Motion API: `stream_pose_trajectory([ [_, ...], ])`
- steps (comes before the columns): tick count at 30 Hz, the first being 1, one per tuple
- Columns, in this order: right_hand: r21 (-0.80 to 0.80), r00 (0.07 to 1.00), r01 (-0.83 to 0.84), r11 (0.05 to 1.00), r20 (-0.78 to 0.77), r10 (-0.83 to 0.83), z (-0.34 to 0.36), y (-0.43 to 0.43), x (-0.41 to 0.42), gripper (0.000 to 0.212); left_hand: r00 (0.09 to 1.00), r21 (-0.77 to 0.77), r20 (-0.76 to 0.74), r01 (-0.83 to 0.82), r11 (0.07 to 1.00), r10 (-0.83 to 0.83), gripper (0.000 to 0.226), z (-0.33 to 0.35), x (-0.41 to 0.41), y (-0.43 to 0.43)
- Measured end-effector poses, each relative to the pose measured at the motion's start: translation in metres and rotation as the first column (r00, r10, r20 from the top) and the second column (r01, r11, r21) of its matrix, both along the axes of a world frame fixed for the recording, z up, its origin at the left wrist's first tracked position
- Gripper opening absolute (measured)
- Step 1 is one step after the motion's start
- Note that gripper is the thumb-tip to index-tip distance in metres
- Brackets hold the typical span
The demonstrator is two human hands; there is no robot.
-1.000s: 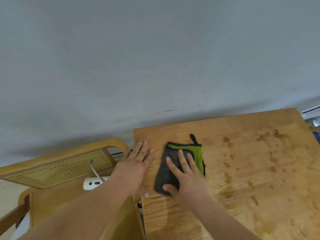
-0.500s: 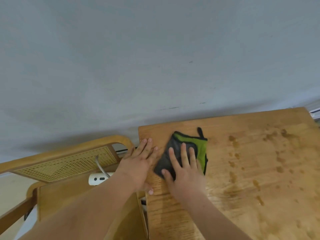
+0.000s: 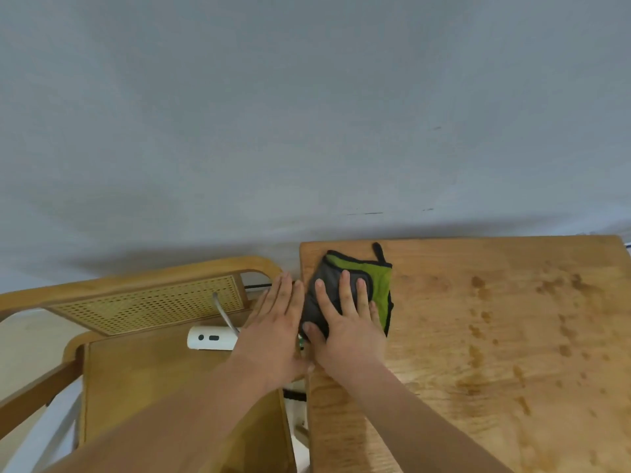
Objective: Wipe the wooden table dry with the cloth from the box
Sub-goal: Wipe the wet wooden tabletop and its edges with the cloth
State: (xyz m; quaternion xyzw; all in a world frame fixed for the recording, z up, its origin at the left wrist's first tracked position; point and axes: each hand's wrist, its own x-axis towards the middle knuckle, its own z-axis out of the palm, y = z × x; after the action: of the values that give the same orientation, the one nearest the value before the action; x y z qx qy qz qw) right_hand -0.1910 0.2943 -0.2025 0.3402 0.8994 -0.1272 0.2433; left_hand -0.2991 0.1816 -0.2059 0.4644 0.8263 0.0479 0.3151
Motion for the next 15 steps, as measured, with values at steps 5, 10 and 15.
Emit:
stream_pose_trajectory([
  [5, 0.047, 0.999, -0.007, 0.999, -0.034, 0.009, -0.014, 0.003, -0.055, 0.069, 0.99, 0.031, 0.09, -0.108, 0.994, 0.105, 0.112, 0.015, -0.015, -0.011],
  [10, 0.051, 0.994, -0.088, 0.995, -0.061, 0.091, -0.017, 0.009, -0.044, 0.064, 0.989, 0.004, 0.089, -0.116, 0.993, 0.115, 0.112, 0.027, -0.023, -0.01],
  [15, 0.009, 0.99, -0.081, 0.997, -0.116, 0.082, -0.015, -0.036, 0.037, 0.064, 0.995, -0.107, 0.099, -0.014, 0.994, 0.025, 0.123, 0.025, -0.019, 0.004],
])
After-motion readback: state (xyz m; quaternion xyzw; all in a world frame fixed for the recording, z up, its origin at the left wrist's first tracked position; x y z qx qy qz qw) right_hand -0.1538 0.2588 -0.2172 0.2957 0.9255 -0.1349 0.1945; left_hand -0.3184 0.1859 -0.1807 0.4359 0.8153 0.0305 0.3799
